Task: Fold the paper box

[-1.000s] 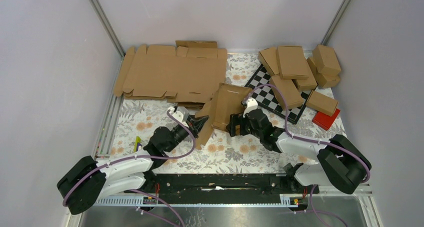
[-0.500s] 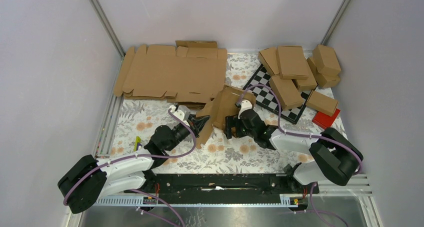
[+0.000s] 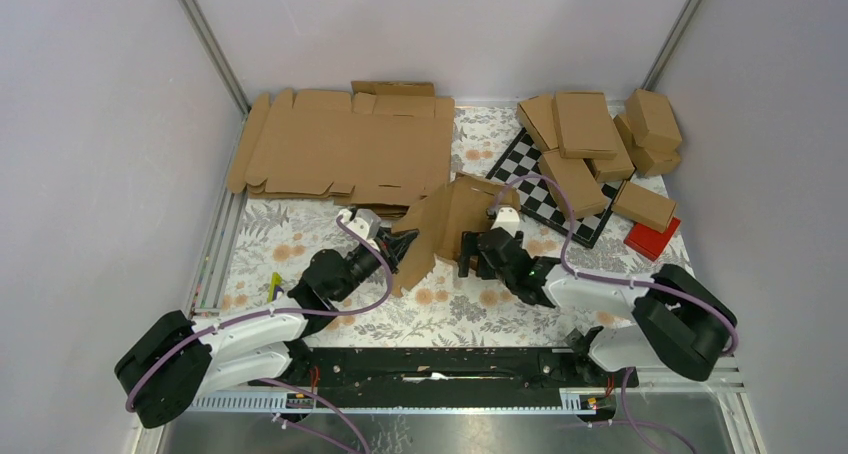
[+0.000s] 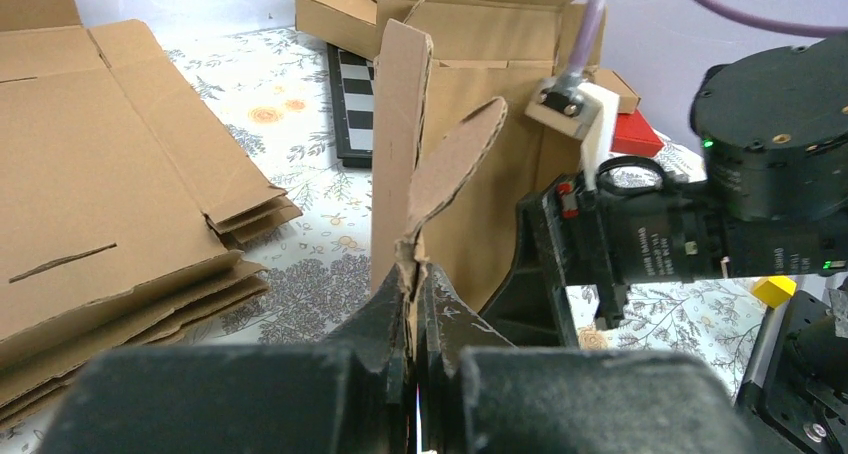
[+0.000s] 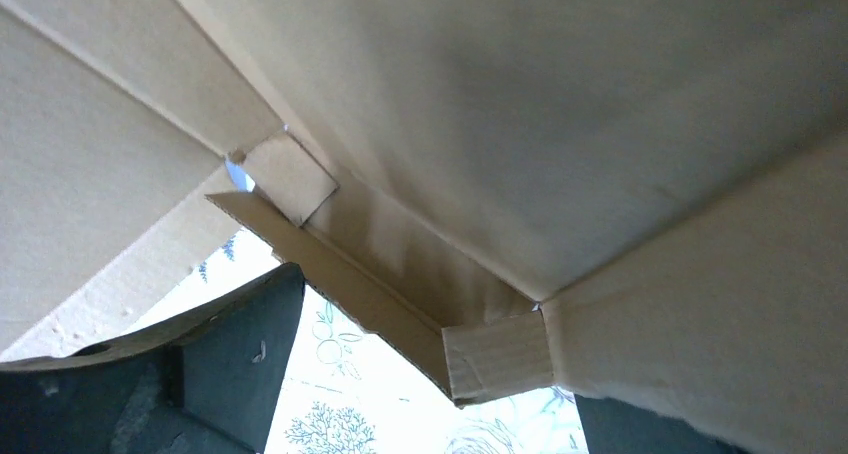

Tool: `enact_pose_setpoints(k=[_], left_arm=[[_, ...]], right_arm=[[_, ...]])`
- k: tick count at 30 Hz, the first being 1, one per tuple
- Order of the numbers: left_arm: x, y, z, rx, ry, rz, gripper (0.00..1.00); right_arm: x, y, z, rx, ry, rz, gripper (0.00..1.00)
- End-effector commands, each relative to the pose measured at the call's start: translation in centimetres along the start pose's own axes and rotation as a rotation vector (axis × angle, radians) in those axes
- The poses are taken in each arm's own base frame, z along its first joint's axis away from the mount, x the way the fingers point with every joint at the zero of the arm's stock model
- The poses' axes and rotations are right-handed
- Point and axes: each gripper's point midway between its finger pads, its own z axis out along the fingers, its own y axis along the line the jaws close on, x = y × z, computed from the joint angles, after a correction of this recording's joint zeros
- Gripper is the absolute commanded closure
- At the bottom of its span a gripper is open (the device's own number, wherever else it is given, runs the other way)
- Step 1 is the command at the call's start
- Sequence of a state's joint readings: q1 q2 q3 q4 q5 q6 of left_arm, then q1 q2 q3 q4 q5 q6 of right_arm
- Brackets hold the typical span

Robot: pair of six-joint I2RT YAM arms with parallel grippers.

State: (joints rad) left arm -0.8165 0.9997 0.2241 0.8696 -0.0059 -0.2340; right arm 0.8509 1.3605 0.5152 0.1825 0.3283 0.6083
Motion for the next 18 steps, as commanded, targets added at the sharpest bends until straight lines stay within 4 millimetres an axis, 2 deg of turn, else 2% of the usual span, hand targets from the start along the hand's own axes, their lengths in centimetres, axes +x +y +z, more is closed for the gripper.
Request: enact_pose_setpoints(k=[1,4,10,13,18], left_arm=[[-0.7,-0.1,0.2,-0.015,-0.006,-0.016,1.00],[-0.8,0.0,0.2,-0.018,-0.009,-0.014,1.00],[-0.7,-0.1,0.2,-0.015,-0.002,-0.011,1.00],[-0.7,0.0,0.3,-0.018,-0.002,-0.010,1.00],[-0.8,0.0,0.2,-0.020,-0.005,-0.007,1.00]], right_arm=[[-1.6,-1.6,-1.6,0.083,-0.078,0.091,0.00],[-1.5,-2.6,-2.5,0.102,-0.093,0.099,0.00],[-1.2,-2.7,-3.1,0.093,-0.070,0.079,0.00],[-0.4,-4.3,-3.4,0.180,-0.044,0.086,0.00],[-0.5,-6.9,-4.5,0.298,-0.069,0.090,0.00]])
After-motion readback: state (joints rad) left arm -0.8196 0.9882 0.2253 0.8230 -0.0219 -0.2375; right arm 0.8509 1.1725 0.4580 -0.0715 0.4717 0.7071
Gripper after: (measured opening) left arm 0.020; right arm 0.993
